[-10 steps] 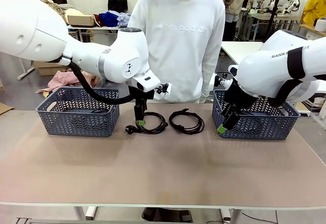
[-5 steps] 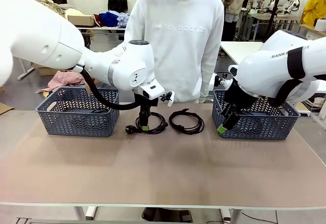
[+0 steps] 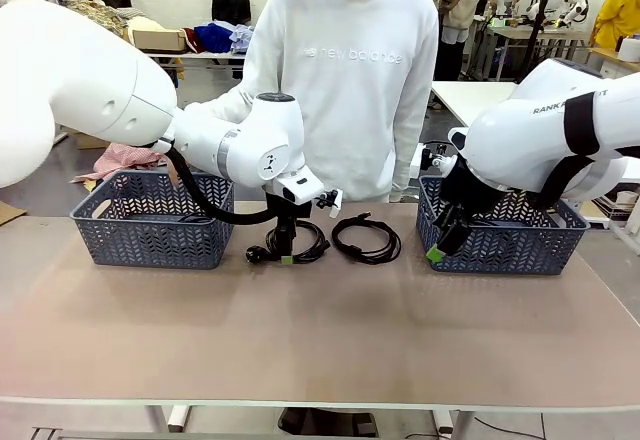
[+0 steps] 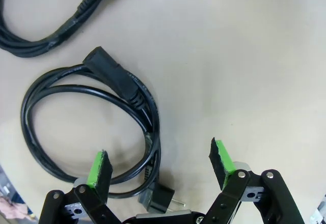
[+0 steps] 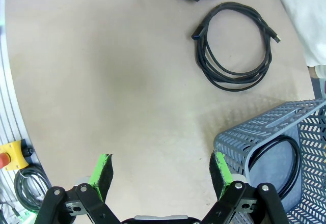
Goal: Organize the cables according to human instructions.
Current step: Pick up a bundle of cables and place it in the basket indicated by the human.
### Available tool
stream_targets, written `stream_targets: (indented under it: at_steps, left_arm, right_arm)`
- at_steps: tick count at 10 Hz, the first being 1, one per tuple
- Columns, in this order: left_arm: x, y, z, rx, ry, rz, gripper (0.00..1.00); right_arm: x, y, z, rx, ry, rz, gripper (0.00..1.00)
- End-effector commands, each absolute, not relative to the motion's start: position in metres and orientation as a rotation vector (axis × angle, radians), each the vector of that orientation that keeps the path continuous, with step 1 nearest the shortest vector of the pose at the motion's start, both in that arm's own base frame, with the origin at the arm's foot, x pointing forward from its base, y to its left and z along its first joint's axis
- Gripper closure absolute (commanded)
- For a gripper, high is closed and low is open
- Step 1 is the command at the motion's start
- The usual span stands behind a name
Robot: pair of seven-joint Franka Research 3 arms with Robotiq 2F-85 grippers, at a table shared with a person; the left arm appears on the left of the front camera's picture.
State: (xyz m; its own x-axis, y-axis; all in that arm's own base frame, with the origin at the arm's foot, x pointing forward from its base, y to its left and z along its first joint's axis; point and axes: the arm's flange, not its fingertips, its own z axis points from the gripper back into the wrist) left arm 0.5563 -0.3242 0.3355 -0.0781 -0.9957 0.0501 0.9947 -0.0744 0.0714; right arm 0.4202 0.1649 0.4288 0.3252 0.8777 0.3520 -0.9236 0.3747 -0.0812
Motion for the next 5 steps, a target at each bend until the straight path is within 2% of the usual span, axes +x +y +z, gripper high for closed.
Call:
stream_targets:
  at_steps: [1,5]
  left_arm:
    - [0.559,-0.327,0.332,0.007,-0.070,-1.640,0.00]
    - [0.559,-0.330,0.318,-0.015,-0.034,-1.648,0.00]
  right_arm:
    - [0.419,0.166,0.429,0.140,-0.368,1.184,0.00]
    - [0.419,0.166,0.429,0.140,-0.368,1.184,0.00]
